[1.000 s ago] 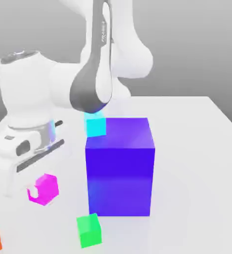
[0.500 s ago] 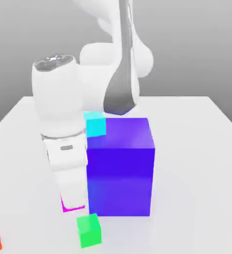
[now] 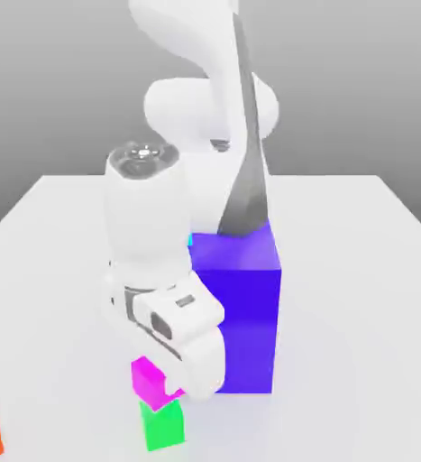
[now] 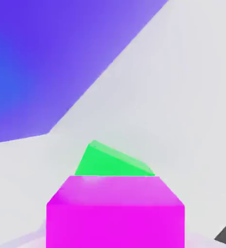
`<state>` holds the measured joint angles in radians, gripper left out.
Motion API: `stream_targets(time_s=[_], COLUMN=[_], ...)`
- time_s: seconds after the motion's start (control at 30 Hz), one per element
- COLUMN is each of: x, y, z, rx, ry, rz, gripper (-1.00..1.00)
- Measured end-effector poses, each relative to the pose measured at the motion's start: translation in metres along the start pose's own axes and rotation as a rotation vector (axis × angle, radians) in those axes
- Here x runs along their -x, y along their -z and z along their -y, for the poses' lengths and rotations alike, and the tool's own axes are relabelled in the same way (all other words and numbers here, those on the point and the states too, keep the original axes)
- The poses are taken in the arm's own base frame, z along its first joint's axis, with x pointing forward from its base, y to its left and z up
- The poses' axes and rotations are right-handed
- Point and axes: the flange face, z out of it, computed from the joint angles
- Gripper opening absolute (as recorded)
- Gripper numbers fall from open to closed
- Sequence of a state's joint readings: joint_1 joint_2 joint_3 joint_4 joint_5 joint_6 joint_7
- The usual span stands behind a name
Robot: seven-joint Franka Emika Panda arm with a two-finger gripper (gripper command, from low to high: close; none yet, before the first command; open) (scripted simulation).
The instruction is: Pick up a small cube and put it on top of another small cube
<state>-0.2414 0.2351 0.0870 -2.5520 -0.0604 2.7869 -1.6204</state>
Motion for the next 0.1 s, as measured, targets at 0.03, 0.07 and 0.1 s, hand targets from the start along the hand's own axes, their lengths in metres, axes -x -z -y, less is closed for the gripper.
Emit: stream_targets(time_s=[0.03, 0.07, 0.1], x=[0.0, 0.0, 0.0], y=[0.0, 0.0, 0.0], z=[0.0, 0.0, 0.0], rx=[0.0, 0.0, 0.0], ry=[0.0, 0.0, 0.0], rz=[0.0, 0.0, 0.0], gripper=[1.0, 1.0, 1.0])
